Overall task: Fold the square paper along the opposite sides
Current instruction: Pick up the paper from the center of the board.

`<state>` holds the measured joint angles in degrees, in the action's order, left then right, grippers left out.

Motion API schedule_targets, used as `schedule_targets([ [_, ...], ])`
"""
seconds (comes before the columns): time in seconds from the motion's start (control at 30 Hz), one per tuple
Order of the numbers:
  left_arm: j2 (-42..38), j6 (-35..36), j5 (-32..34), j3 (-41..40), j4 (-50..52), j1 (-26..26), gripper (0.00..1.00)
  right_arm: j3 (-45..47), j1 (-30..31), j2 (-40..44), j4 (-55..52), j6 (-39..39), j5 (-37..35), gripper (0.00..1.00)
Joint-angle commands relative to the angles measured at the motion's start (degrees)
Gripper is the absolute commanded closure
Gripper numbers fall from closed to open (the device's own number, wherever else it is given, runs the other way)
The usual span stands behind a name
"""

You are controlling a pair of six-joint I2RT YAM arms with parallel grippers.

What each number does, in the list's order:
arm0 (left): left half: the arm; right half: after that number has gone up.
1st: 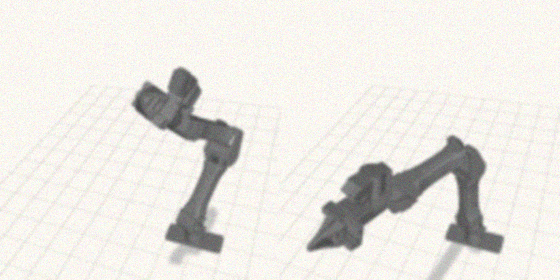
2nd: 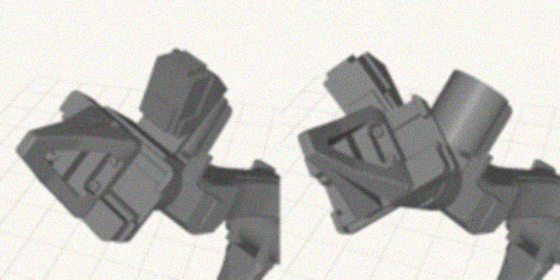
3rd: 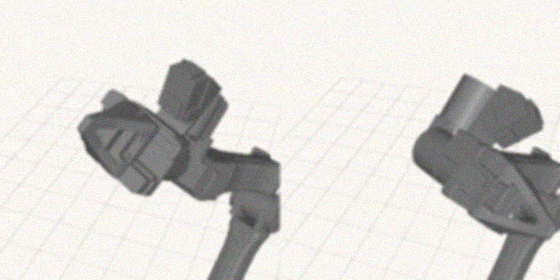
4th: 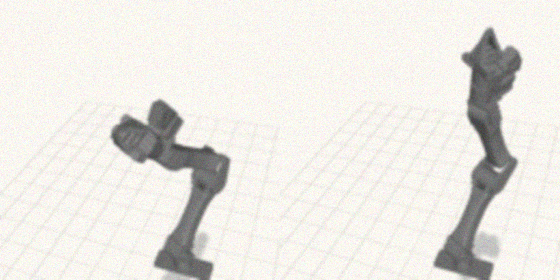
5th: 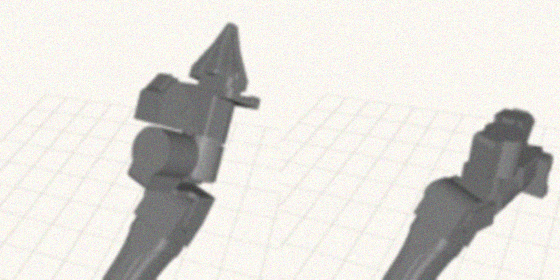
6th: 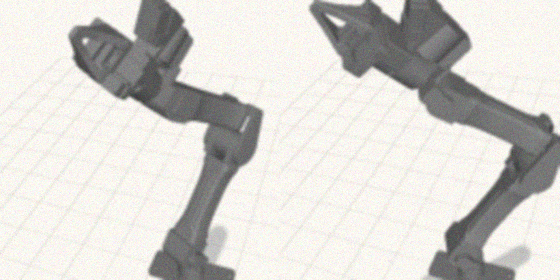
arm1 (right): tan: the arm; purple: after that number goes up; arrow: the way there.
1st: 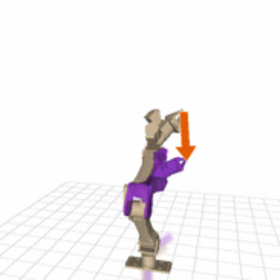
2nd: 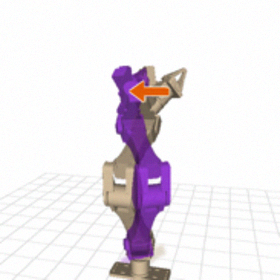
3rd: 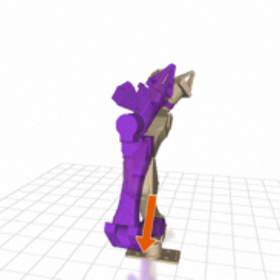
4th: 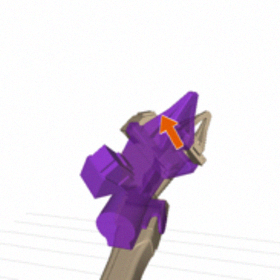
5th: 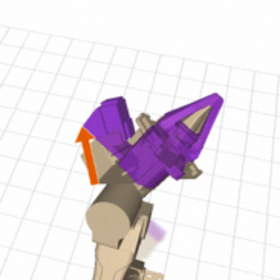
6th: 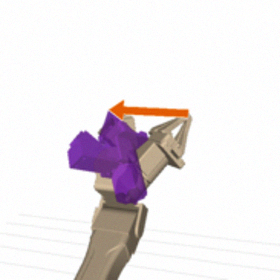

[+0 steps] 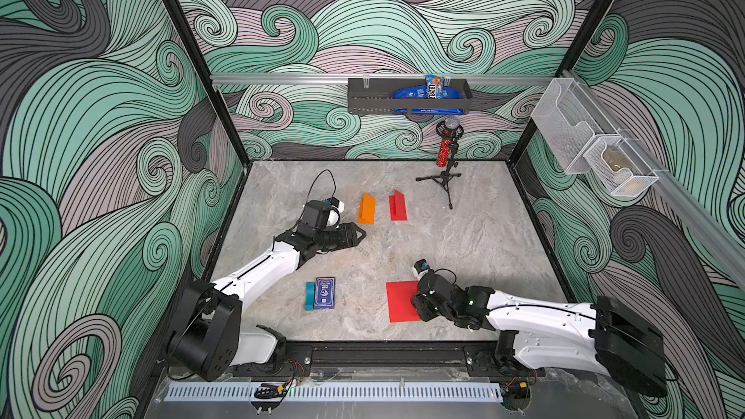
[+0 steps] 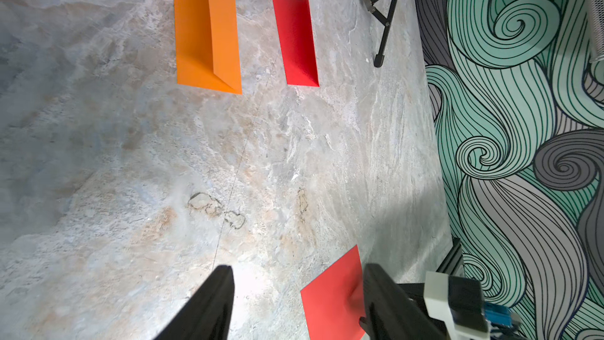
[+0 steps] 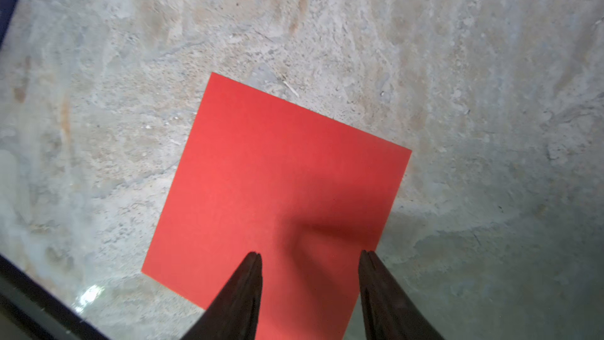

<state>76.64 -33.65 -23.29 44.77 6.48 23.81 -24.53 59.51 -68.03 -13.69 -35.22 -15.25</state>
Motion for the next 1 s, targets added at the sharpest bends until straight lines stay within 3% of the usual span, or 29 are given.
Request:
schedule_targets([
  [0.0, -1.1, -0.1, 1.1, 0.1, 1.0, 0.4, 0.35, 0.8, 0.4, -2.7, 4.8, -0.7, -4.2, 0.48],
  [0.17, 0.0, -0.1, 1.4, 0.4, 1.1, 0.2, 0.35, -1.7, -0.2, -7.9, 5.8, 0.1, -9.9, 0.49],
  [0.57, 2.8, 0.9, 1.5, 0.5, 1.6, 0.1, 0.37, -12.1, -7.8, -24.2, 9.1, 0.9, -8.6, 0.55],
  [0.8, 3.4, 0.6, 1.1, -0.1, 1.6, 0.1, 0.37, -20.5, -10.8, -32.3, 9.3, -1.0, -2.2, 0.57],
  [0.97, 3.3, -0.1, 1.8, -0.9, 3.9, 0.2, 0.39, -24.7, -13.8, -31.3, 9.9, 1.1, 6.0, 0.57],
])
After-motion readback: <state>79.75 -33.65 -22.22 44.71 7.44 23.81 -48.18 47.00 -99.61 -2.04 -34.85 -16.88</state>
